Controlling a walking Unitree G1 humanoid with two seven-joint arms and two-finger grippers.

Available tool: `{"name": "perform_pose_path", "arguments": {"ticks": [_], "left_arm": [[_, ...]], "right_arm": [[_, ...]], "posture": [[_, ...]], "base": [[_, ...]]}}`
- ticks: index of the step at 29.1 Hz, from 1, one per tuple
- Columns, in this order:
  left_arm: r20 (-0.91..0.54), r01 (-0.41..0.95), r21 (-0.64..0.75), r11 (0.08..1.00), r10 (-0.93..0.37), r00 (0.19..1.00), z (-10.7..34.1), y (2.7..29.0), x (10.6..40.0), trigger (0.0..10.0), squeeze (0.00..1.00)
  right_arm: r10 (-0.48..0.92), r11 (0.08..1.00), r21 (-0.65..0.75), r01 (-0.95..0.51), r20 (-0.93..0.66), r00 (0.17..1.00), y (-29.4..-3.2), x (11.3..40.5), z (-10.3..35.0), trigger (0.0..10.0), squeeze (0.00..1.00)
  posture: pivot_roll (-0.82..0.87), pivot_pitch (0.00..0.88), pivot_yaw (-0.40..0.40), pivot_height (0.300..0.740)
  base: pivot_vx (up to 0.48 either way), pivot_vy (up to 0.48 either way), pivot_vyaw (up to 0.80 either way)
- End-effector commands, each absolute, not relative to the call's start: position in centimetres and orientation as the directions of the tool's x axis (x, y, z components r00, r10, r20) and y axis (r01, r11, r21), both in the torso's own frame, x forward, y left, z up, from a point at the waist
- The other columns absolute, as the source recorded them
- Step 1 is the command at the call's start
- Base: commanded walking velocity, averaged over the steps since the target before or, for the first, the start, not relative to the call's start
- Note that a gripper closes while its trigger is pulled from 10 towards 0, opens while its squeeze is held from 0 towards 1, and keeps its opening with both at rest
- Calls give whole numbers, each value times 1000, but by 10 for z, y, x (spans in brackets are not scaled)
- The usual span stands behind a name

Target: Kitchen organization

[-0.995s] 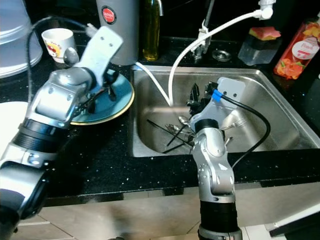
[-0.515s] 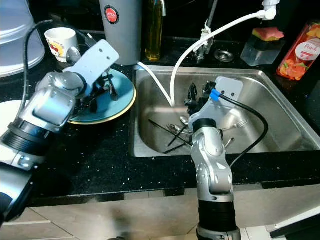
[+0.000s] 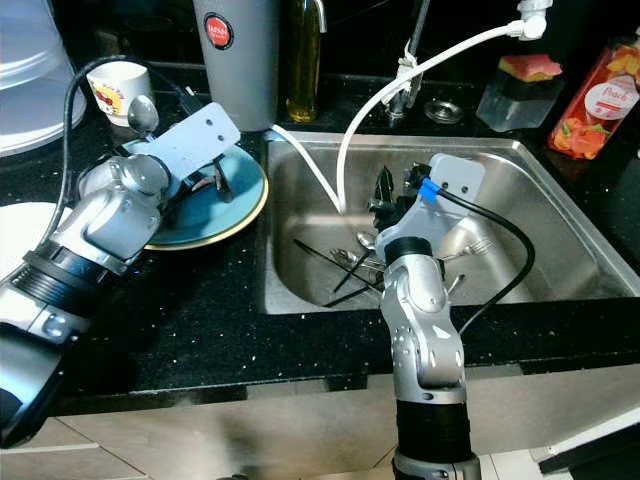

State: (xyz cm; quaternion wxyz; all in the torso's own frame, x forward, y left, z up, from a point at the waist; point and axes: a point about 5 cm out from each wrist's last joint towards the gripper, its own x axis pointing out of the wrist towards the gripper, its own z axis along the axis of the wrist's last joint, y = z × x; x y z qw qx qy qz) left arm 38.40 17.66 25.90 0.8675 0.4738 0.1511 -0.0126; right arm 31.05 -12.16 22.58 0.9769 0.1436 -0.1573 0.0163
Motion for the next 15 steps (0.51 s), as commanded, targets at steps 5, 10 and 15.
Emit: {"name": "perform_pose_path", "arguments": {"ticks": [5, 10, 15], "left_arm": [[-380, 227, 768, 599, 140, 914, 233, 182, 384, 0, 0], [-379, 223, 741, 633, 120, 918, 233, 178, 385, 0, 0], [-338, 203, 718, 666, 78, 938, 242, 171, 387, 0, 0]], "right_arm": [[-15, 957, 280, -75, 307, 952, -121, 312, 224, 10000, 0], [-15, 957, 279, -75, 306, 952, -122, 312, 224, 10000, 0], [-14, 957, 279, -76, 305, 952, -122, 312, 224, 10000, 0]], "posture": [[262, 52, -78, 740], [259, 56, -82, 740], [260, 57, -85, 740]], "base": [[0, 0, 0], [0, 0, 0], [0, 0, 0]]}}
